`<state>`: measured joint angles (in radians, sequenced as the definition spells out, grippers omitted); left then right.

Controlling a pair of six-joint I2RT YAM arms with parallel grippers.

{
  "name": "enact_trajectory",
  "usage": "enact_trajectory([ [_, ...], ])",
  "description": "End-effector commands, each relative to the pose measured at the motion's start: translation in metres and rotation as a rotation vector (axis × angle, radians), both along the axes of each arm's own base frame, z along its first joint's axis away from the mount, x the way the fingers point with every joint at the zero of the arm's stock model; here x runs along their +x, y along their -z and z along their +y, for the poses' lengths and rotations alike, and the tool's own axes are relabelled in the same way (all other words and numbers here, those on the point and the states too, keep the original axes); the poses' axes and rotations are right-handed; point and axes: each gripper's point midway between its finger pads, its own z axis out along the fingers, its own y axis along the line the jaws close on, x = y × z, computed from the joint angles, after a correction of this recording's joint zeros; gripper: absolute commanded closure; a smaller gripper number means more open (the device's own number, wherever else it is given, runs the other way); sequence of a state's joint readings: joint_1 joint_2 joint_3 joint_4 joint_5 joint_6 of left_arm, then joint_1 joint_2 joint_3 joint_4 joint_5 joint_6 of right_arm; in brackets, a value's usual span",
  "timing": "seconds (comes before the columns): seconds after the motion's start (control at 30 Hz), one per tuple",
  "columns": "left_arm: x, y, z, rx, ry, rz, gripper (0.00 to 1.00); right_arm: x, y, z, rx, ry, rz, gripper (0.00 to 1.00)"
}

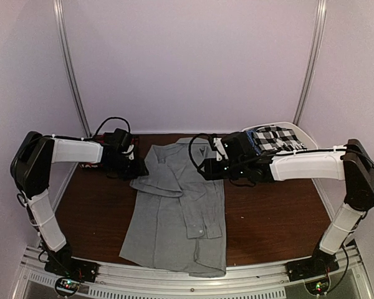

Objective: Fold and stack the long sleeve shirts
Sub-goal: Pick up the sleeve from the 1/3-folded shirt.

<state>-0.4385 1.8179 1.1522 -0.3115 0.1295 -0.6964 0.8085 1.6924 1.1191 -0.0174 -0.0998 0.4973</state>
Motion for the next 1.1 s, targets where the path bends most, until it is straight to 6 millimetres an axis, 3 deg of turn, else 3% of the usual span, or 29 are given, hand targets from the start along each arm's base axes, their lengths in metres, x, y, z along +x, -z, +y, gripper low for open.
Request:
enact_trajectory([
  [0.0,0.003,0.015,-0.012,-0.039,0.063,0.0,0.45,-0.004,-0.006,-0.002,-0.003,0.001,-0.014,0.52],
  [0.33,-0.002,0.041,0.001,0.034,0.041,0.02,0.38,-0.003,-0.007,0.002,-0.005,-0.005,-0.012,0.52],
  [0.47,-0.005,0.038,-0.007,0.02,0.068,0.006,0.47,-0.002,-0.007,0.004,-0.002,-0.004,-0.012,0.52],
  [0.8,-0.001,-0.011,-0.047,-0.078,0.165,-0.098,1.0,0.001,-0.01,0.008,0.012,0.002,-0.015,0.52],
  [1.07,-0.014,-0.068,-0.095,-0.196,0.34,-0.248,1.0,0.01,-0.02,0.021,0.042,-0.005,-0.029,0.52],
])
